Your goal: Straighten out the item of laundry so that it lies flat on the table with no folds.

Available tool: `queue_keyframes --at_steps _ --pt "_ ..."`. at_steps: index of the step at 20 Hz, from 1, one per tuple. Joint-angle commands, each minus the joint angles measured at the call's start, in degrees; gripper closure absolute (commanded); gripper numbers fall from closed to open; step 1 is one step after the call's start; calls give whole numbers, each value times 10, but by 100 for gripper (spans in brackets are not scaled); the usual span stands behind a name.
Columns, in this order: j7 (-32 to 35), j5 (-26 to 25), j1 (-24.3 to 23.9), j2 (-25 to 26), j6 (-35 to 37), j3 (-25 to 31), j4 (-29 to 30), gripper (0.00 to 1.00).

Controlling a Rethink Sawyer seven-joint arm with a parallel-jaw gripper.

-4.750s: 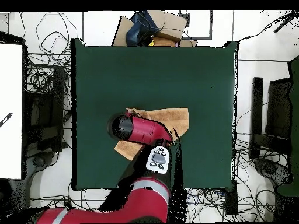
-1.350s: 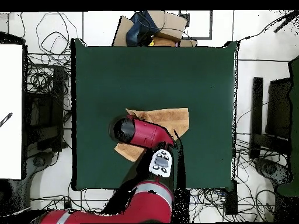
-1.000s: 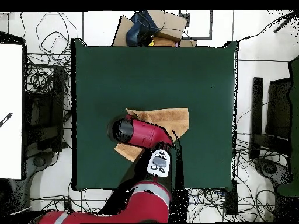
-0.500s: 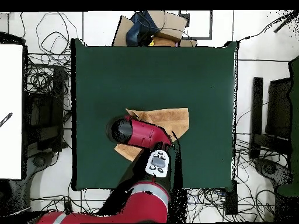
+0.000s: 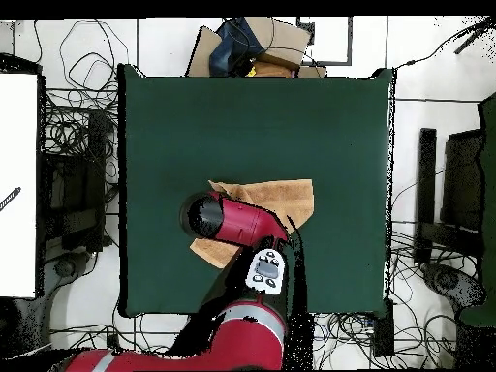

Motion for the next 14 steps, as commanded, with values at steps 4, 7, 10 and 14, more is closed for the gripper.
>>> queue_keyframes --at_steps 4,7,10,14 --pt "107 13 -10 12 14 40 7 0" --pt "111 15 -6 19 7 42 3 0" --pt "116 18 -2 26 1 42 -1 0" --pt "118 19 -2 34 -12 47 -1 0"
